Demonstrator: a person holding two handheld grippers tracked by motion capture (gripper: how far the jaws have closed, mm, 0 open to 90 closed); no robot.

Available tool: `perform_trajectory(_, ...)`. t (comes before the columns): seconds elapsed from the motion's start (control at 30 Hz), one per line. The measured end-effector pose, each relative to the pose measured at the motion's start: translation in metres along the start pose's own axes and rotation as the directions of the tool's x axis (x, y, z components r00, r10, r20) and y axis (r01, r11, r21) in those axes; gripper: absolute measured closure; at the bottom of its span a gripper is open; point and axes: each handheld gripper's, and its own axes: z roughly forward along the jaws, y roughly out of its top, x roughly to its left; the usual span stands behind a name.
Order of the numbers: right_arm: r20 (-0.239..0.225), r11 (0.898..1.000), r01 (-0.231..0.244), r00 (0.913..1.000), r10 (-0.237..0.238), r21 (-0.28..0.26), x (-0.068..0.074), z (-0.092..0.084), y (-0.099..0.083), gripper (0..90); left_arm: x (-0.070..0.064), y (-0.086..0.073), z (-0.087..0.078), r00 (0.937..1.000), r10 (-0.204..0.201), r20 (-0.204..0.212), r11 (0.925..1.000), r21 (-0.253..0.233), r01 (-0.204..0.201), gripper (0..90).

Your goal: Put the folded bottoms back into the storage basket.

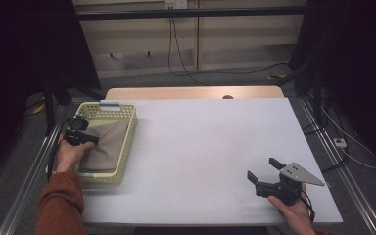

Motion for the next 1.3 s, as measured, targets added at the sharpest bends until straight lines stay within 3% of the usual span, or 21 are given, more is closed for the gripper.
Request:
perform_trajectory(0.1,-0.001,1.000,0.001,1.0000,-0.001,0.001,0.000,0.000,0.000,6.4,0.000,0.003,0.003,0.9996,0.012,-0.025,0.9999,-0.011,-0.012,82.2)
perform_trajectory(0.2,-0.003,1.000,0.005,1.0000,-0.005,0.000,0.000,0.000,0.000,6.3,-0.001,0.002,0.007,0.9983,0.028,-0.051,0.9979,-0.056,-0.031,82.2)
perform_trajectory(0.3,-0.001,1.000,0.004,1.0000,-0.004,-0.001,-0.001,-0.001,0.000,6.3,0.002,0.001,0.007,0.9984,-0.002,-0.056,0.9979,-0.066,-0.002,77.4)
perform_trajectory(0.4,-0.002,1.000,0.005,1.0000,-0.005,-0.002,-0.001,0.000,0.000,6.4,0.003,-0.001,0.002,0.9977,-0.006,-0.067,0.9994,-0.034,0.004,75.0)
perform_trajectory(0.6,-0.003,1.000,0.000,1.0000,0.000,-0.002,-0.001,0.000,0.000,6.4,0.006,-0.009,-0.006,0.9988,-0.041,-0.026,0.9990,0.017,0.041,75.9)
perform_trajectory(0.77,-0.006,1.000,-0.002,1.0000,0.002,-0.001,-0.001,0.001,0.000,6.4,0.004,-0.010,-0.009,0.9997,-0.013,-0.023,0.9989,0.045,0.014,75.9)
perform_trajectory(0.93,-0.008,1.000,-0.002,1.0000,0.002,-0.001,-0.002,0.001,0.000,6.4,0.001,-0.010,-0.013,0.9999,-0.005,-0.015,0.9999,-0.013,0.005,69.8)
perform_trajectory(1.0,-0.009,1.000,-0.004,1.0000,0.004,0.000,-0.002,0.001,0.000,6.4,0.000,-0.009,-0.017,1.0000,-0.008,0.004,0.9978,-0.066,0.009,65.9)
perform_trajectory(1.2,-0.012,1.000,-0.009,0.9999,0.009,-0.004,-0.003,0.001,0.000,6.4,0.003,-0.006,-0.031,0.9985,-0.053,-0.012,0.9799,-0.193,0.050,55.7)
perform_trajectory(1.3,-0.012,1.000,-0.009,0.9999,0.009,-0.003,-0.004,0.000,-0.001,6.4,0.002,-0.005,-0.035,0.9984,-0.056,-0.006,0.9725,-0.227,0.053,48.2)
